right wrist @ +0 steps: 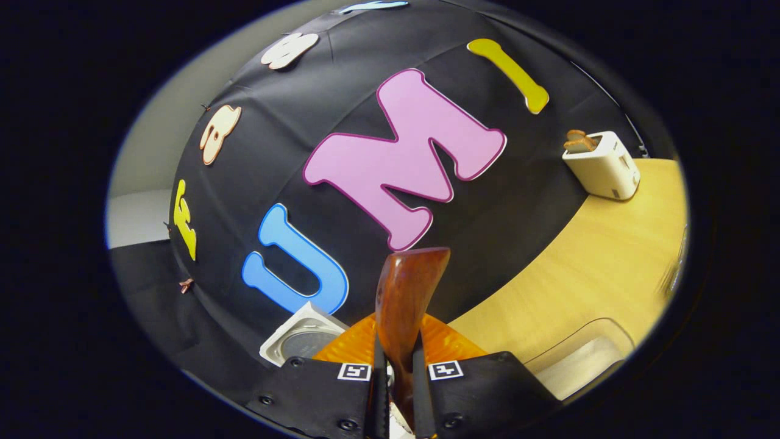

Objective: Close the left gripper, press the button to open the rice cooker; take a wooden spoon from the chopstick holder with the right hand, scoop a spoonful of rice and pour it into the rice cooker, then put the wooden spoon back into the chopstick holder.

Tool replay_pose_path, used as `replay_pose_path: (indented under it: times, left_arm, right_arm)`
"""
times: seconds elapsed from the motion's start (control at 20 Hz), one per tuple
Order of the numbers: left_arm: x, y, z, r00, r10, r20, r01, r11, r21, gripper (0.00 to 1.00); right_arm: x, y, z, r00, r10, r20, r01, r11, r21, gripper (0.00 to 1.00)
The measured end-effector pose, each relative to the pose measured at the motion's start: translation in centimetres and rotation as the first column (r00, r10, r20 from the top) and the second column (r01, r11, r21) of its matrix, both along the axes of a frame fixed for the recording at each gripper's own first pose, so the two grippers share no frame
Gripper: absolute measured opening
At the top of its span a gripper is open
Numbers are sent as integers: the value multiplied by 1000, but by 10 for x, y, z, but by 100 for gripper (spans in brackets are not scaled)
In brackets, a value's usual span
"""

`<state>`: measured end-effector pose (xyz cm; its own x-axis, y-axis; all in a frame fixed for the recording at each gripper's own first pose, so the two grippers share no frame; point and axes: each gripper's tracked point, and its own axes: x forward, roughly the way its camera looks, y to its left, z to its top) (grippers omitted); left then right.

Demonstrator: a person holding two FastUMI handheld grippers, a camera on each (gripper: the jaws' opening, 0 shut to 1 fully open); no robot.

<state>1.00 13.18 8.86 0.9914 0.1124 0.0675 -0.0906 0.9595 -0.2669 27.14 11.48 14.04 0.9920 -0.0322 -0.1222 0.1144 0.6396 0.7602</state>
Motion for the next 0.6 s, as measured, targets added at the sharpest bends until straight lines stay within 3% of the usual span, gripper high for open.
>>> replay_pose_path:
  times: [0.25, 0.6]
  left_arm:
    - [-5, 15, 0, 1000, 20, -2, -20, 1000, -15, 95]
    - [-9, 36, -2, 999, 52, -2, -52, 998, -40, 95]
  right_arm:
    - [33, 53, 2, 999, 30, 21, -31, 998, 63, 19]
    - [68, 101, -25, 999, 35, 21, -35, 999, -4, 19]
